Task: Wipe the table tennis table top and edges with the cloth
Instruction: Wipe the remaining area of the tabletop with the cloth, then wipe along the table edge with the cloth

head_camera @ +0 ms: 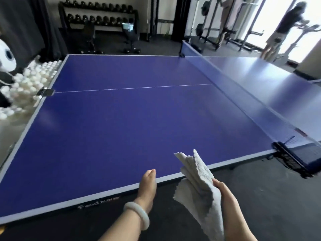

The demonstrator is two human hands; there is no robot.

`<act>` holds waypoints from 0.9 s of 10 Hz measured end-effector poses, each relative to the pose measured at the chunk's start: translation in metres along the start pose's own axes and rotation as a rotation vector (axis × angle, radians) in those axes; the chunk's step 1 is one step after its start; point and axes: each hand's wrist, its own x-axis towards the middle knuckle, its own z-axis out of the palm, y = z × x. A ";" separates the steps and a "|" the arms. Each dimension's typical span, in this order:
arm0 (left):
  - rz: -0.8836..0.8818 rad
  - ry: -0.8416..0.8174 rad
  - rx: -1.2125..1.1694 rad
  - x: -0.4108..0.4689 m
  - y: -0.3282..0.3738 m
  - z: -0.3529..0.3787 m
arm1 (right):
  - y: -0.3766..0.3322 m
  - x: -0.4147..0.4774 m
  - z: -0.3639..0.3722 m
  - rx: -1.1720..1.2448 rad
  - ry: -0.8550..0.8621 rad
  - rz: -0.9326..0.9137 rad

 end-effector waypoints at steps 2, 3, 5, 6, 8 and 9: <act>-0.305 -0.538 -0.592 -0.040 0.013 0.075 | 0.034 -0.012 0.001 -0.584 0.524 -0.273; -0.269 -0.291 -0.233 -0.052 0.032 0.096 | 0.012 -0.028 -0.038 -0.555 0.720 -0.310; -0.464 -0.605 -0.088 -0.096 0.000 0.128 | 0.027 -0.051 -0.021 -0.722 0.545 -0.329; -0.273 -0.534 0.122 -0.106 -0.018 0.142 | 0.021 -0.074 -0.031 -0.609 0.475 -0.271; -0.092 -0.577 0.037 -0.133 -0.013 0.169 | -0.011 -0.134 -0.093 0.024 0.529 -0.241; -0.183 -0.675 -0.031 -0.152 -0.008 0.180 | -0.014 -0.150 -0.120 -0.016 0.531 -0.054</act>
